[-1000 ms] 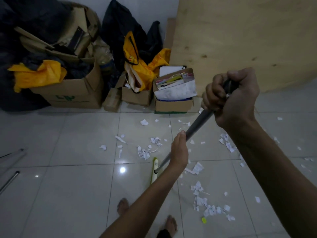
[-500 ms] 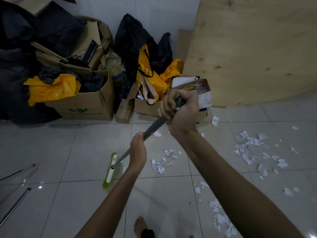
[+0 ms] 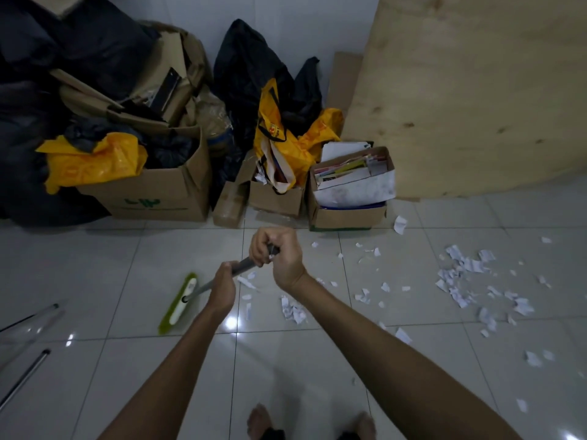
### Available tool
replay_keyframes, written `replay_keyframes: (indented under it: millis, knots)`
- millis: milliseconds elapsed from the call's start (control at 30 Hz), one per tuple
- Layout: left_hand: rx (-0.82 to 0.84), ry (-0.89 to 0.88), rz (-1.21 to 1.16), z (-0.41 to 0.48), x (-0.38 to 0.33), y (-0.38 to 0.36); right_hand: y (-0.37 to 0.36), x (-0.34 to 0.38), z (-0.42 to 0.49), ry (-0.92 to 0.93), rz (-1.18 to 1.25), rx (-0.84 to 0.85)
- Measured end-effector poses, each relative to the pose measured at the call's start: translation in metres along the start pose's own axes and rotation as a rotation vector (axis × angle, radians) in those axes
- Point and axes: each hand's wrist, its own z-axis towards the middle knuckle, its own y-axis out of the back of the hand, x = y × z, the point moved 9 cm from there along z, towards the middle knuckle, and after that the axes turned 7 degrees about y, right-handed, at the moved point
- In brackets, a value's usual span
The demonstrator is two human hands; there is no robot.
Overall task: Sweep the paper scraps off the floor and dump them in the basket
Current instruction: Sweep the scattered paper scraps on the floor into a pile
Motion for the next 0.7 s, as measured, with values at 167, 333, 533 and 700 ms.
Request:
replay_keyframes:
  millis: [167, 333, 533, 700]
  knots:
    - [-0.006, 0.018, 0.032, -0.006, 0.017, -0.039, 0.040, 0.008, -0.019, -0.002, -0.052, 0.072]
    - [0.007, 0.036, 0.059, -0.035, 0.015, -0.091, 0.076, 0.044, -0.037, -0.002, -0.132, 0.152]
    - [0.094, -0.123, 0.266, -0.074, -0.004, -0.168, 0.141, 0.095, -0.062, -0.028, -0.117, 0.147]
    - [0.082, -0.230, 0.441, -0.106, -0.016, -0.236, 0.193, 0.136, -0.083, -0.050, -0.092, 0.110]
